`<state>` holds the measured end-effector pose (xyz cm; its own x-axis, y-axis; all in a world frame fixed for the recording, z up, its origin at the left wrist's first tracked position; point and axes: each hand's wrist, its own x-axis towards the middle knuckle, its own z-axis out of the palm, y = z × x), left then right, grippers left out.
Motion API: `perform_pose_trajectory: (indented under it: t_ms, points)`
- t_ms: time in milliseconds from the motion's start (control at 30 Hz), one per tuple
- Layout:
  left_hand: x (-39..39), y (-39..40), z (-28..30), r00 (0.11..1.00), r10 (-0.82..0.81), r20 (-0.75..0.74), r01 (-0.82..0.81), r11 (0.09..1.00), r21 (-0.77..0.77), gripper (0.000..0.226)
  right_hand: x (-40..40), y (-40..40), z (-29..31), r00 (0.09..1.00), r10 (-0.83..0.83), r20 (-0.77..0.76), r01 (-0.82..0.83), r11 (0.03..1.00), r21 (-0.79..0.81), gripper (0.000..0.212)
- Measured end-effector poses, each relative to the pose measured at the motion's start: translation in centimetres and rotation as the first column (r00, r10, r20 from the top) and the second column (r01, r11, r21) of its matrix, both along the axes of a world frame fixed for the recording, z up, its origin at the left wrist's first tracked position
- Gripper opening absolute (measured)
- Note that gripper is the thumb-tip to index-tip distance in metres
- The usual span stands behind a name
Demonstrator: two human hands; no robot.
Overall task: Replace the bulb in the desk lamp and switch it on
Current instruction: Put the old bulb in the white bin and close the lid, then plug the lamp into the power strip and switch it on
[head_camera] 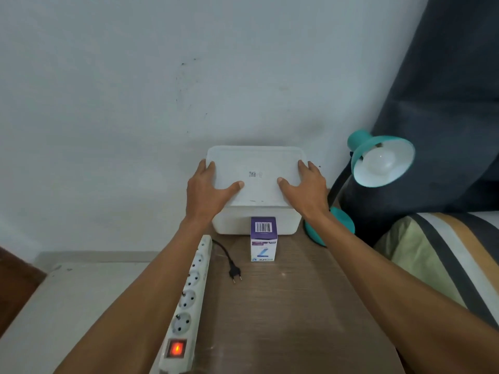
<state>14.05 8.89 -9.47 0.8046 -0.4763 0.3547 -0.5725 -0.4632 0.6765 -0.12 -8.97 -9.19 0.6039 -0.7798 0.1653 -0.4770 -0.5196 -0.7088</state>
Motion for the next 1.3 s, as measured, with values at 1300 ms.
perform_pose_trajectory:
  t_ms: [1300]
  points:
    - [-6.9,15.4,-10.3,0.888,0.031,-0.459,0.004,0.997,0.076,0.097,2.1,16.8,-3.9,0.923,0.295,-0.246,-0.334,0.933,-0.133,0.027]
